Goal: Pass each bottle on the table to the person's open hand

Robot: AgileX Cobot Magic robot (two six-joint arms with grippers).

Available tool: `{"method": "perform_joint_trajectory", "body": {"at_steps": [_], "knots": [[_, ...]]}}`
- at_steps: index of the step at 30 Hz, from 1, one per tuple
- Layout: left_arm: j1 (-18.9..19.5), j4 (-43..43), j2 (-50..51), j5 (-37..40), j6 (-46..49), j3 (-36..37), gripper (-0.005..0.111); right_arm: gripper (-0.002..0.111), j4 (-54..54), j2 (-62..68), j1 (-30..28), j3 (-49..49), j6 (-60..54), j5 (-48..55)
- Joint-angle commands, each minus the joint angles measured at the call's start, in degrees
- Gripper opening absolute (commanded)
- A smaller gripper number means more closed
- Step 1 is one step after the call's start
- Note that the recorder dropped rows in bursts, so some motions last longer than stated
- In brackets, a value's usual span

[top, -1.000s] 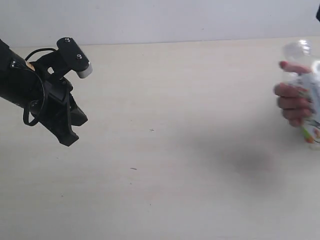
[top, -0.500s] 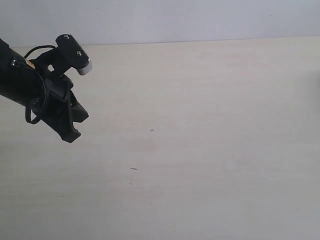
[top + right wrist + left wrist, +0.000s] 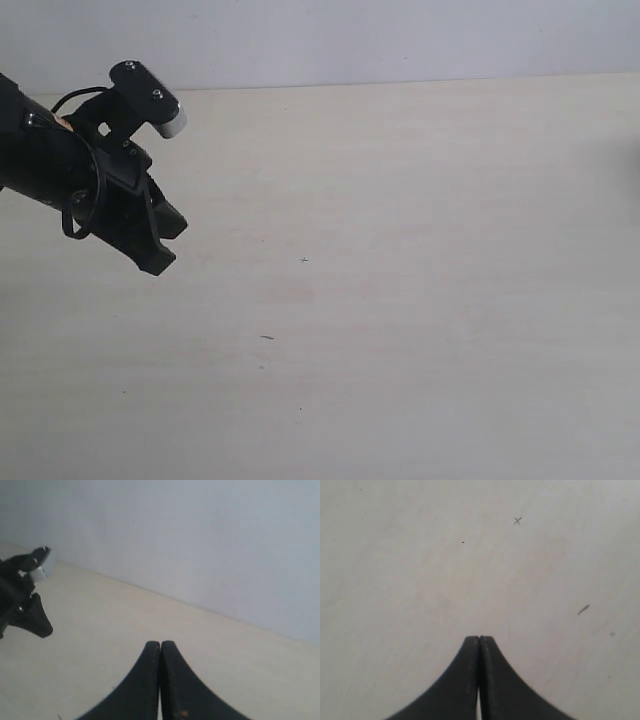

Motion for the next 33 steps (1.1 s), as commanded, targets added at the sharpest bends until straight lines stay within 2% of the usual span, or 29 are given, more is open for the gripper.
{"method": "perform_joint_trajectory", "body": {"at_steps": [1, 7, 12, 16, 18, 20, 21, 23, 27, 33], "knots": [[0.32, -1.29, -0.18, -1.95, -0.30, 0.22, 0.000, 0.000, 0.84, -9.75, 0.20, 0.19, -0.68, 0.67], [0.32, -2.12, -0.18, -4.21, -0.30, 0.22, 0.000, 0.000, 0.84, -18.21, 0.20, 0.09, -0.68, 1.53], [0.32, -5.58, -1.25, -9.03, -3.36, 0.22, 0.000, 0.000, 1.65, -18.67, 0.20, 0.09, -0.68, 1.15], [0.32, -7.36, -5.76, -10.39, -5.48, 0.96, 0.000, 0.000, 1.65, -18.67, 0.20, 0.09, -0.68, 1.26], [0.32, -8.17, -9.93, -12.39, -5.48, 2.83, 0.000, 0.000, 1.65, -18.67, 0.20, 0.09, -0.68, 1.26], [0.32, -10.73, -17.69, -18.10, -5.48, 7.24, 0.000, 0.000, 1.65, -18.67, 0.20, 0.09, -0.68, 1.26], [0.32, -12.31, -24.07, -22.95, -5.48, 10.81, 0.000, 0.000, 1.65, -18.67, 0.20, 0.09, -0.68, 1.26], [0.32, -16.36, -33.01, -26.83, -6.94, 15.36, 0.000, 0.000, 1.65, -18.67, 0.20, 0.09, -0.68, 1.26], [0.32, -18.95, -46.79, -24.72, -7.75, 17.16, 0.000, 0.000, 1.65, -18.67, 0.20, 0.09, -0.68, 1.26], [0.32, -18.95, -56.57, -24.72, -7.75, 17.16, 0.000, 0.000, 1.65, -18.67, 0.20, 0.09, -0.68, 1.26]]}}
